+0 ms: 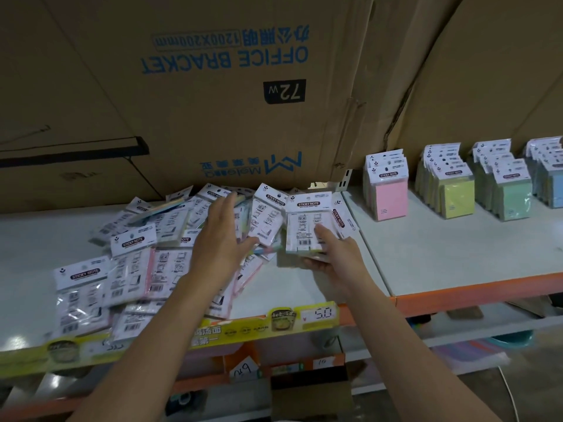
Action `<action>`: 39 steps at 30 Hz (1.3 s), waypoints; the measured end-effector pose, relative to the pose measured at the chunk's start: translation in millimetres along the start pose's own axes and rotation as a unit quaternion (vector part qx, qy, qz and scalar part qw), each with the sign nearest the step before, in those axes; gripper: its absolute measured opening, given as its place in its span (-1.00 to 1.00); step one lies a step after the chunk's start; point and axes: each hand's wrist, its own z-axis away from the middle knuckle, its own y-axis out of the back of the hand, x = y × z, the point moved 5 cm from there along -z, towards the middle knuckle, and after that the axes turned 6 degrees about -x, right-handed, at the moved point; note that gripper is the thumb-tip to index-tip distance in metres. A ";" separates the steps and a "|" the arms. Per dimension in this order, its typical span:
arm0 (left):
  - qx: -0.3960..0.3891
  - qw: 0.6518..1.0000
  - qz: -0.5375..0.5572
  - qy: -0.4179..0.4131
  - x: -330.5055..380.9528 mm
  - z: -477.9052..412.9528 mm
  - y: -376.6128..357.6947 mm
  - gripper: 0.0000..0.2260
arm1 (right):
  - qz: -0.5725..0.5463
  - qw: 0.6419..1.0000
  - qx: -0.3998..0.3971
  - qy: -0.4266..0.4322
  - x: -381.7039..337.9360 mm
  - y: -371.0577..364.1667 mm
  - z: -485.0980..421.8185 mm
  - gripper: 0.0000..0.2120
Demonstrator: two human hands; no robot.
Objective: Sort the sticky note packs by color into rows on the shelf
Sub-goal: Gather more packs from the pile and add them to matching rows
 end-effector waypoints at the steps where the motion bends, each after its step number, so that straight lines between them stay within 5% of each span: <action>1: 0.003 1.000 -0.024 0.011 0.6 -0.9 -0.2 -0.42 | -0.001 1.000 -0.002 -0.001 1.0 0.5 0.1 -0.73; 3: 0.040 0.994 -0.105 -0.015 8.5 -1.4 6.6 -0.74 | -0.005 1.000 -0.006 0.001 1.4 2.0 0.2 -0.72; 9: 0.159 0.970 -0.148 -0.112 55.1 -0.4 22.8 -0.82 | -0.059 0.998 0.001 0.002 1.1 6.5 2.7 -0.73; 15: -0.115 0.968 -0.223 0.000 64.5 -23.2 -33.2 -0.44 | -0.002 0.999 0.002 0.046 -10.3 16.7 8.2 -0.79; 20: -0.097 0.975 -0.196 -0.026 52.2 -27.5 -32.0 -0.40 | 0.018 0.999 0.022 0.045 -11.9 27.7 12.9 -0.75; 26: -0.033 0.984 -0.176 -0.018 59.2 -27.2 -3.4 -0.66 | 0.014 0.999 0.027 0.040 -14.8 30.2 16.2 -0.71; 34: 0.068 0.992 0.020 -0.108 91.0 35.4 -1.4 -0.76 | 0.114 0.987 0.059 0.096 -22.2 23.5 29.5 -0.69; 39: 0.023 0.966 0.258 0.022 75.6 62.4 -39.8 -0.87 | 0.306 0.935 0.079 0.159 -25.5 15.6 48.8 -0.66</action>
